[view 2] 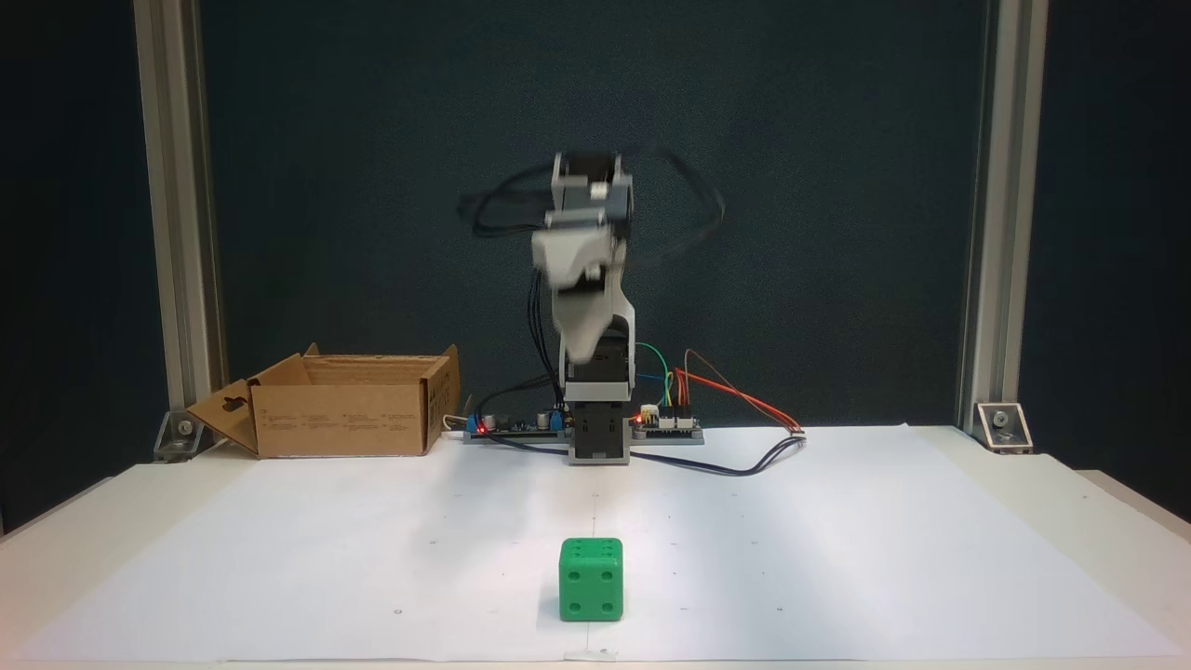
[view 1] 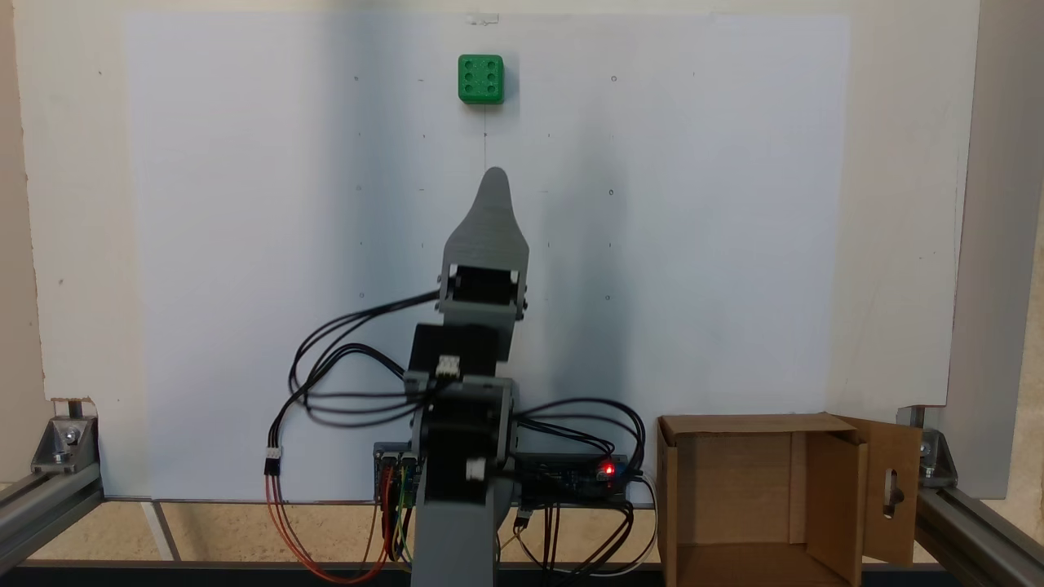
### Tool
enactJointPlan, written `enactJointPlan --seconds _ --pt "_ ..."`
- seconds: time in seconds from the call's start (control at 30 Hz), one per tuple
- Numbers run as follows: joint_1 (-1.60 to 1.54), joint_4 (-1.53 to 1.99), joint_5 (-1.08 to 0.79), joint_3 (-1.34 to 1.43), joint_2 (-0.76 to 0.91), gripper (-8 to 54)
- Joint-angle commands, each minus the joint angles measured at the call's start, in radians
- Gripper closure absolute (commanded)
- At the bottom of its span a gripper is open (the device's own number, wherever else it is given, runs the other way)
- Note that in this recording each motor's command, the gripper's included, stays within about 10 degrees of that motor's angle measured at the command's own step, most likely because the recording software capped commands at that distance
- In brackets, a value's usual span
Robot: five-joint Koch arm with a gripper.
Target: Grasp a green dice and put it in the bin.
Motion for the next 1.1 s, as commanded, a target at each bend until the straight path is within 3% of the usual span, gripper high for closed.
enactJointPlan --seconds 0.0,0.63,1.07 --pt "-0.011 0.081 0.041 -0.12 -0.083 2.2" --pt "-0.012 0.394 0.058 -0.813 -0.741 2.4" --pt "-0.009 0.468 0.069 -0.922 -0.916 2.3"
